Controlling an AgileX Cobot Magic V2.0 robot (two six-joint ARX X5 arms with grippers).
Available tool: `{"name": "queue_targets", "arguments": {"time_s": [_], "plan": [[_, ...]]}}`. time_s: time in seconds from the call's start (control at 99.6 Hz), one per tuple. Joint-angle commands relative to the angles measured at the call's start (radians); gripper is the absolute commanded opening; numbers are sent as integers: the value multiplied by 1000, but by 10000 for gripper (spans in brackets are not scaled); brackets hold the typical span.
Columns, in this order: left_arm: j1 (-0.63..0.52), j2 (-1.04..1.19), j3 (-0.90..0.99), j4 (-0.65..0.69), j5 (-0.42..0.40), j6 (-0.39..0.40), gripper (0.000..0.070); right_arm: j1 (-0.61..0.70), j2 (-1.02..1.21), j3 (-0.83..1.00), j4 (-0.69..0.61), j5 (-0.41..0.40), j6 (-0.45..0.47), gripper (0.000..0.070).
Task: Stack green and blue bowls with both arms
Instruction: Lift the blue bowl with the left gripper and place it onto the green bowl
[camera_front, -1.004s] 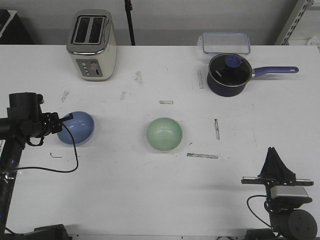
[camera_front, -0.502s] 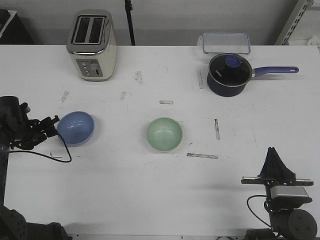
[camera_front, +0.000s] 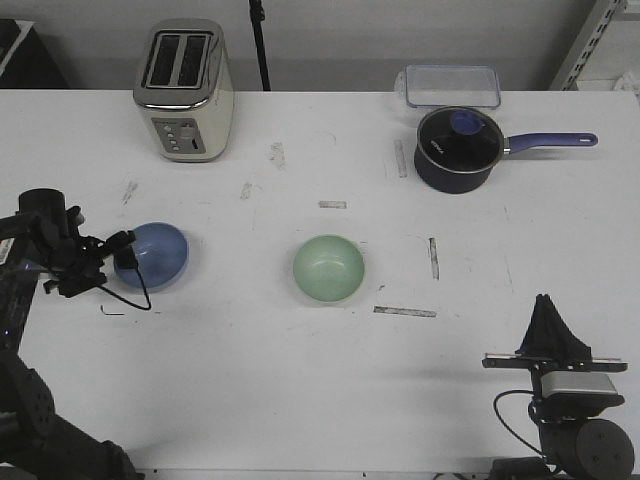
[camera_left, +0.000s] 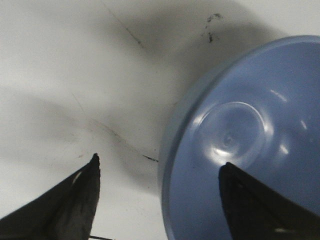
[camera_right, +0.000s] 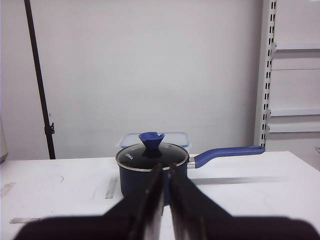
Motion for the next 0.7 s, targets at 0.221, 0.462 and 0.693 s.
{"name": "queue_targets", "arguments": {"time_s": [0.221, 0.462, 0.693], "plan": [[-18, 55, 21, 9, -10, 0, 1, 1, -5, 5, 7, 0, -4, 9], [-39, 31, 32, -7, -8, -11, 1, 1, -5, 5, 7, 0, -4, 10], [-118, 13, 138, -83, 10, -32, 1, 1, -5, 5, 7, 0, -4, 9]]}}
